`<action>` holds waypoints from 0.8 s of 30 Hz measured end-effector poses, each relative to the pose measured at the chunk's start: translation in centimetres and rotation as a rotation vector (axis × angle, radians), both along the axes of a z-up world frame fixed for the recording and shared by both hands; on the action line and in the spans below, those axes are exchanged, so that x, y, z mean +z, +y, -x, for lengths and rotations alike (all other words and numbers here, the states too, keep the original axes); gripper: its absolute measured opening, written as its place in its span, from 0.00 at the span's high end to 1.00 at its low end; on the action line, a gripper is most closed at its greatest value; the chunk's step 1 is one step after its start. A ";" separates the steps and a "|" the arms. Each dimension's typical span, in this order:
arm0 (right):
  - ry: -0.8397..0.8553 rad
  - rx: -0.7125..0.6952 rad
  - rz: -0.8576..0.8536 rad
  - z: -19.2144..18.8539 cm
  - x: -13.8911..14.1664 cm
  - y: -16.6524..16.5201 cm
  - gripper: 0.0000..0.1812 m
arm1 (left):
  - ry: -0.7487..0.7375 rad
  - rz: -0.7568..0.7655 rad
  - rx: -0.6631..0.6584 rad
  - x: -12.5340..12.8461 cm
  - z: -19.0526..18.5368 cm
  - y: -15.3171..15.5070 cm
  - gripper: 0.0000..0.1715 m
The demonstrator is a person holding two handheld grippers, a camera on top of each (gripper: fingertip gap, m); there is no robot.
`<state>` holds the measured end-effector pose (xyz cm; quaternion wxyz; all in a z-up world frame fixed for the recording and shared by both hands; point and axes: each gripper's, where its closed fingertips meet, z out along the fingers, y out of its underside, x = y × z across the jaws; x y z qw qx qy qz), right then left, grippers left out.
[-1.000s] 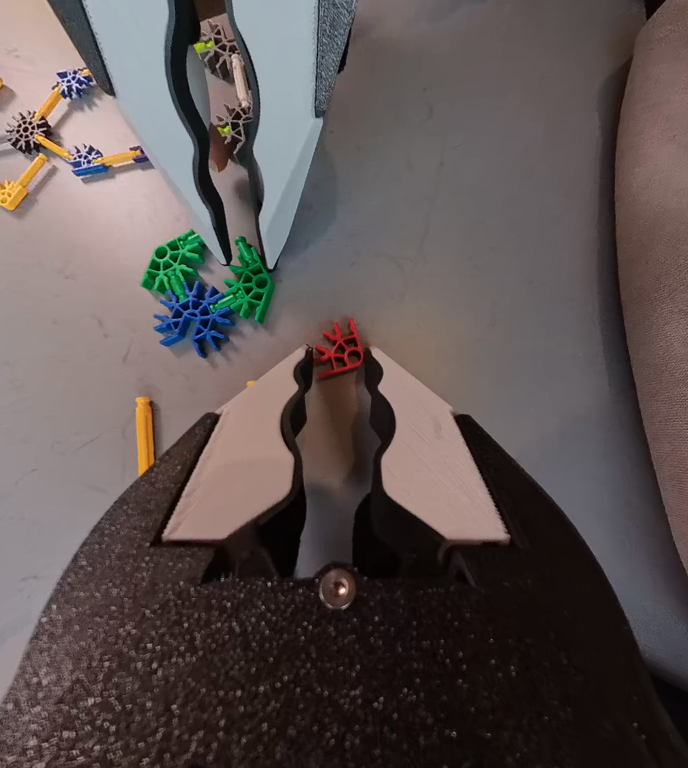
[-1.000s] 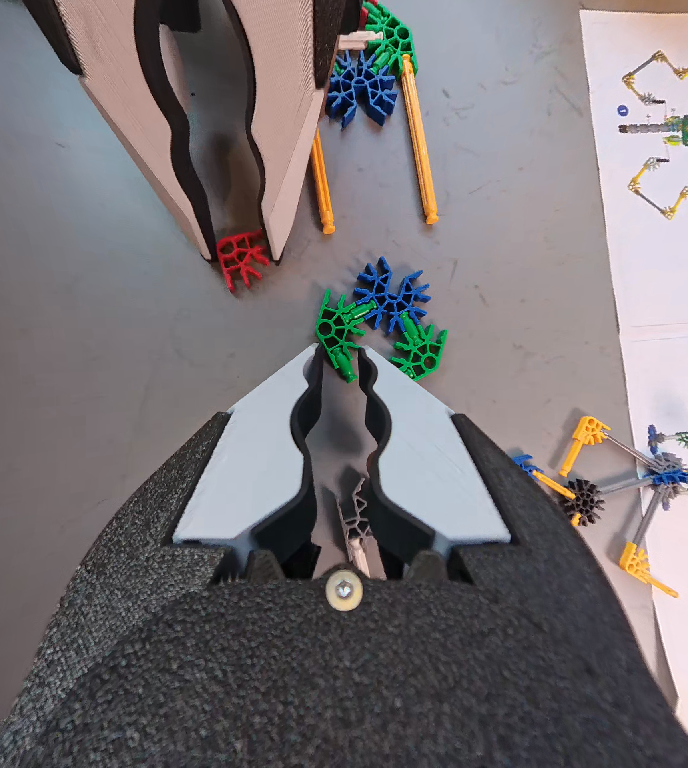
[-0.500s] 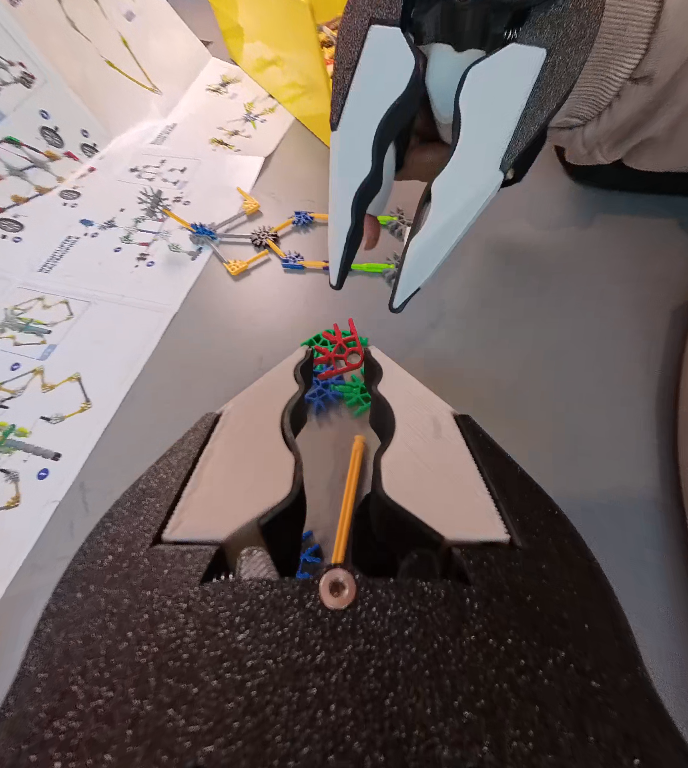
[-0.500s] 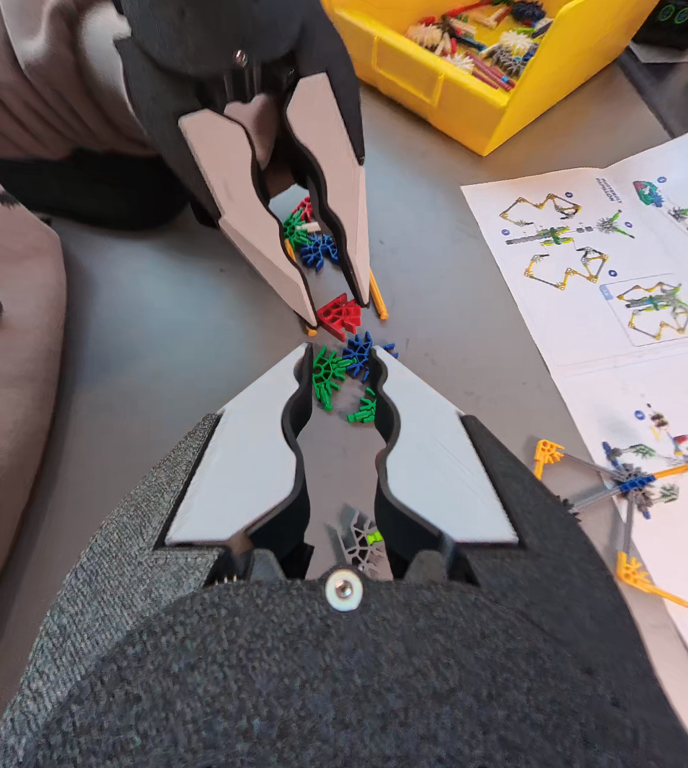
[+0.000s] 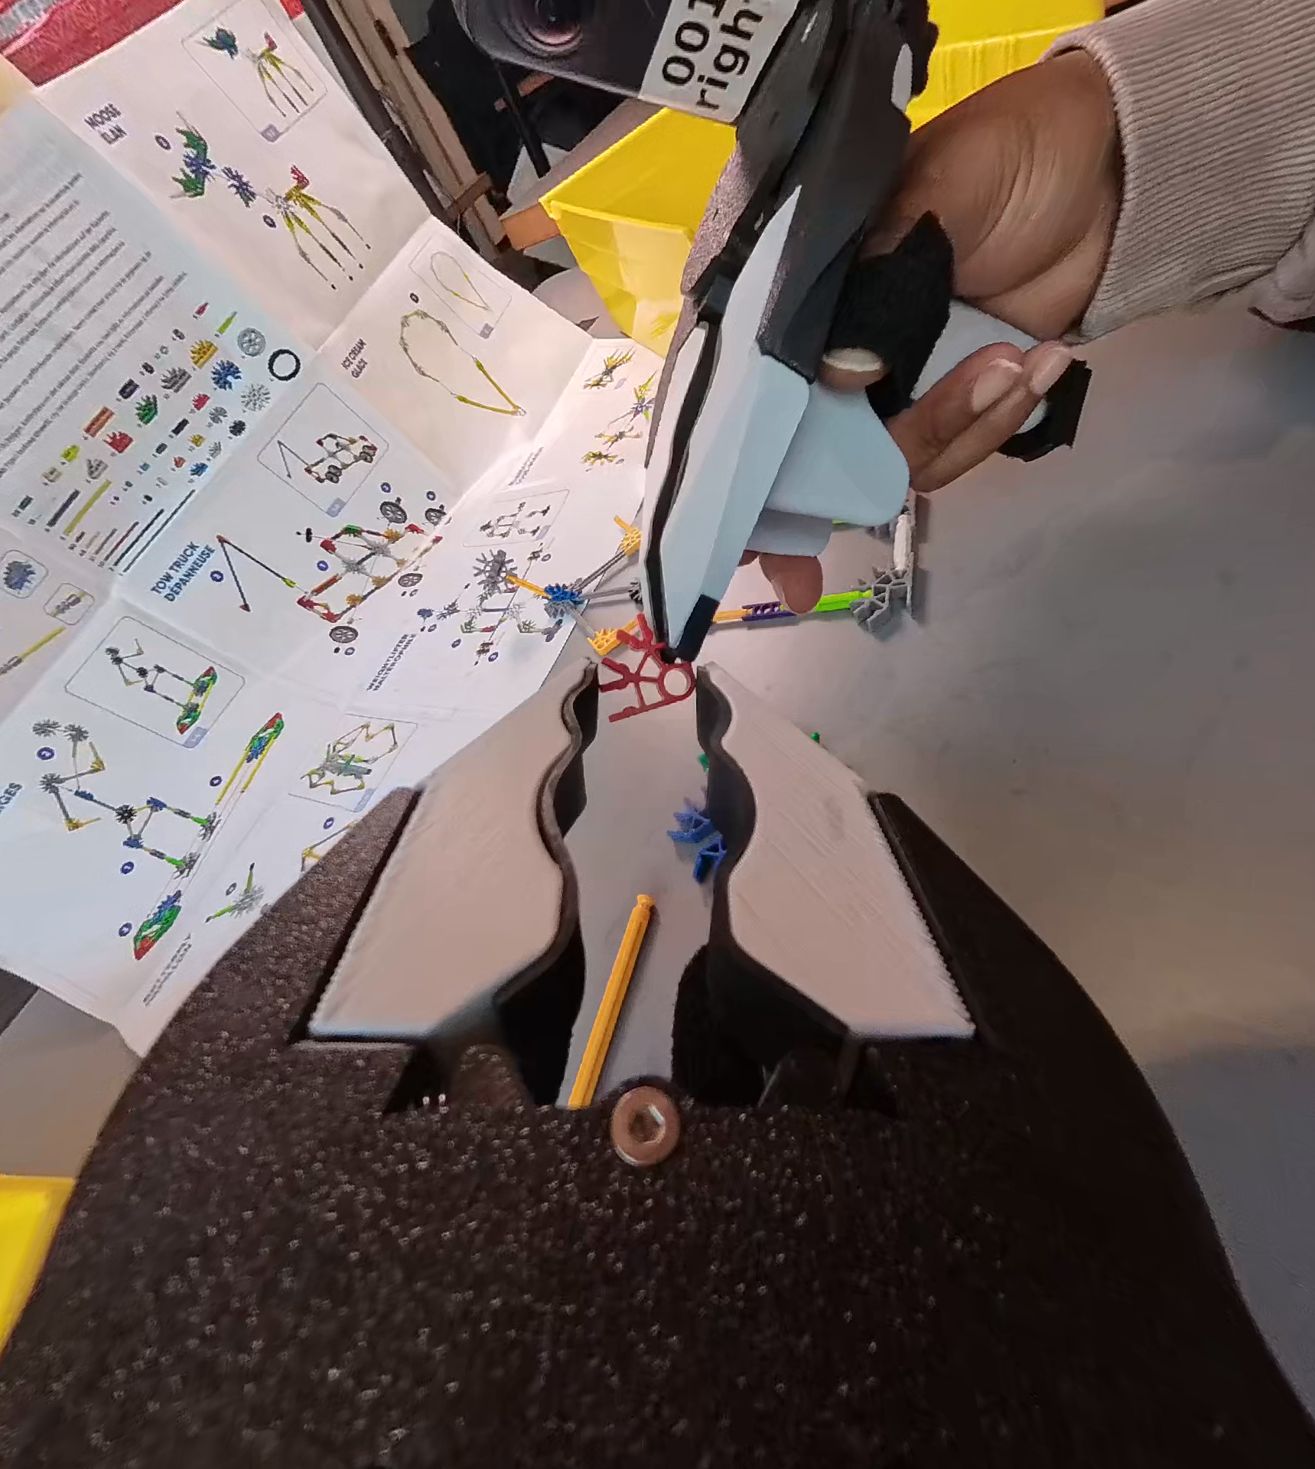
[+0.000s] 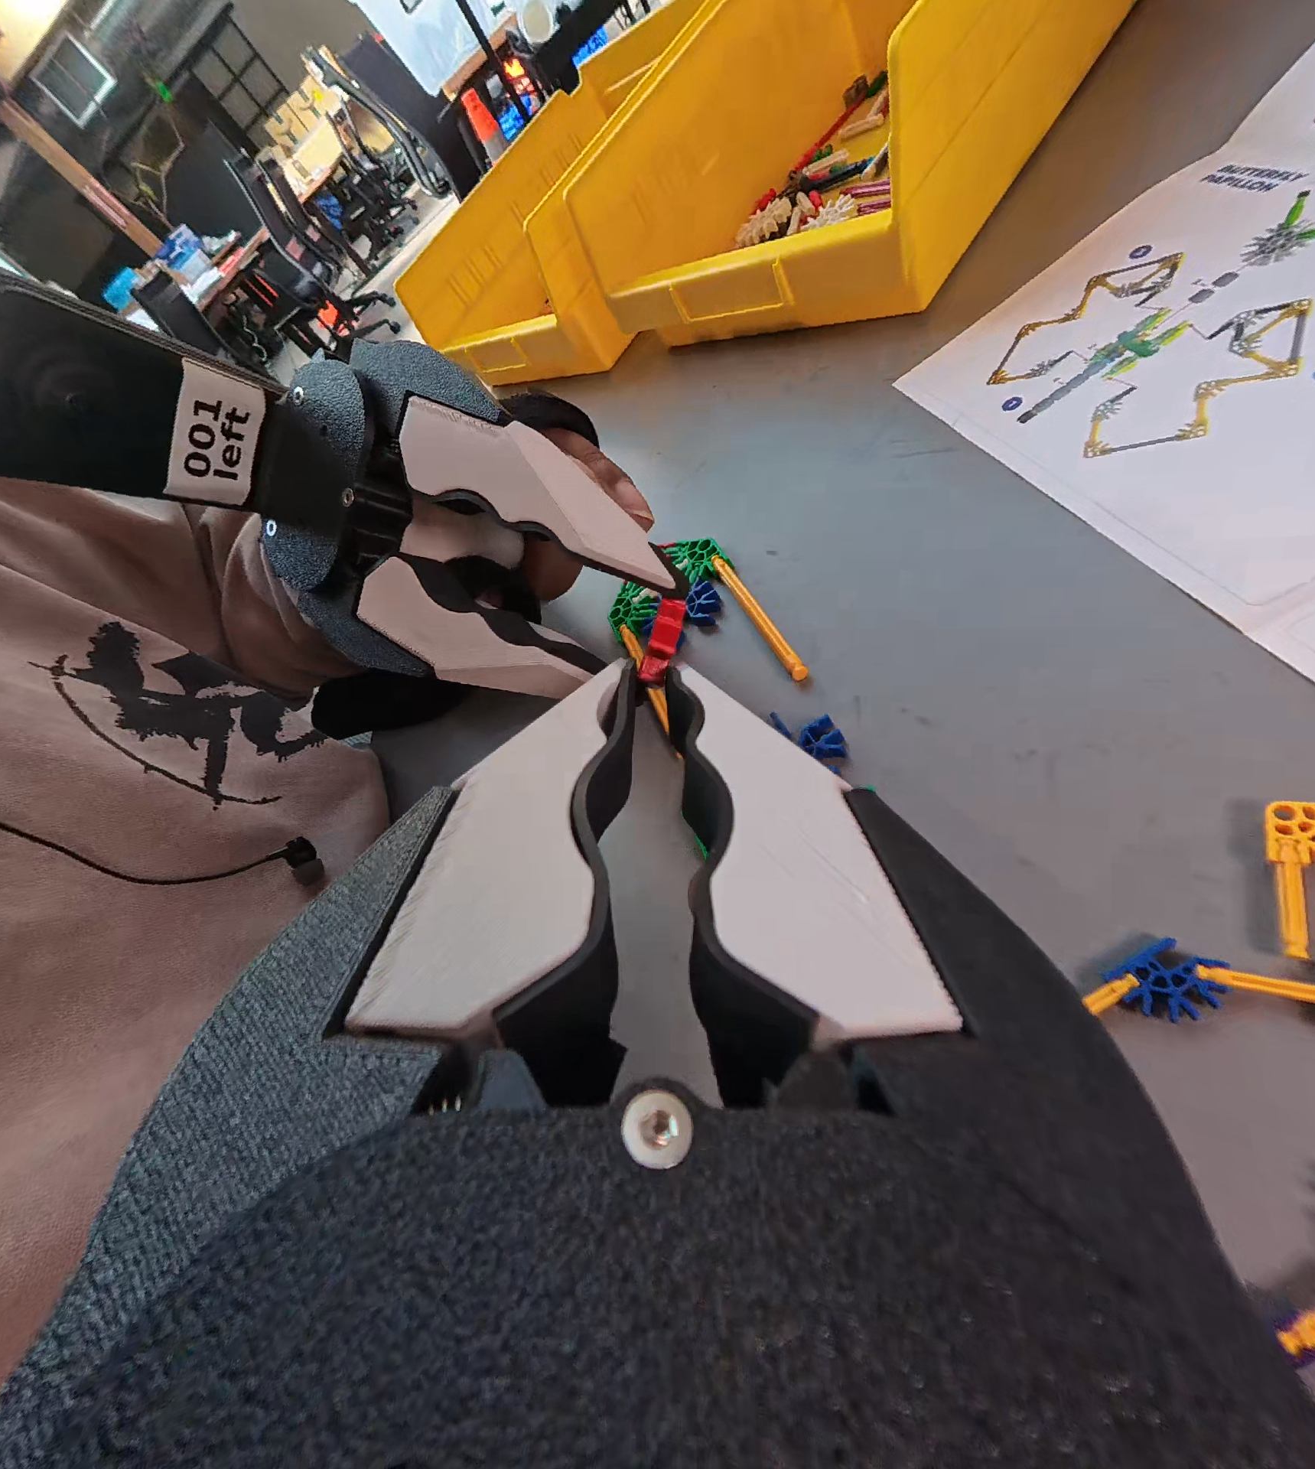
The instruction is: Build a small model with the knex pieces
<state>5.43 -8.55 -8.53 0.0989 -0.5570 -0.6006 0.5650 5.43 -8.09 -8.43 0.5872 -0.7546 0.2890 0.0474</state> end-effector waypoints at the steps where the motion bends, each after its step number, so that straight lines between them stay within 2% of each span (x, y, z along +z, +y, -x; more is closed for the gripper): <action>1: -0.003 0.013 0.005 -0.2 0.0 0.1 0.97 | -0.022 0.005 -0.021 0.0 -0.2 -0.1 0.86; 8: -0.018 0.185 -0.094 -2.5 -0.9 -1.0 0.97 | -0.382 0.260 -0.251 -1.1 -2.3 -2.2 0.84; 11: -0.043 0.314 -0.128 -4.2 -1.4 -2.5 0.97 | -0.470 0.370 -0.343 -1.4 -3.4 -3.3 0.87; 14: -0.119 0.432 -0.209 -6.1 -3.3 -3.6 0.97 | -0.398 0.452 -0.389 -3.0 -4.3 -4.3 0.91; 16: -0.194 0.487 -0.270 -7.2 -4.8 -3.9 0.97 | -0.314 0.469 -0.371 -4.1 -4.3 -4.4 0.91; 20: -0.275 0.456 -0.418 -7.2 -6.9 -2.8 0.97 | -0.294 0.457 -0.330 -4.3 -3.6 -4.0 0.91; 24: -0.257 0.351 -0.507 -5.9 -7.0 -1.2 0.90 | -0.336 0.362 -0.241 -2.5 -1.5 -2.6 0.90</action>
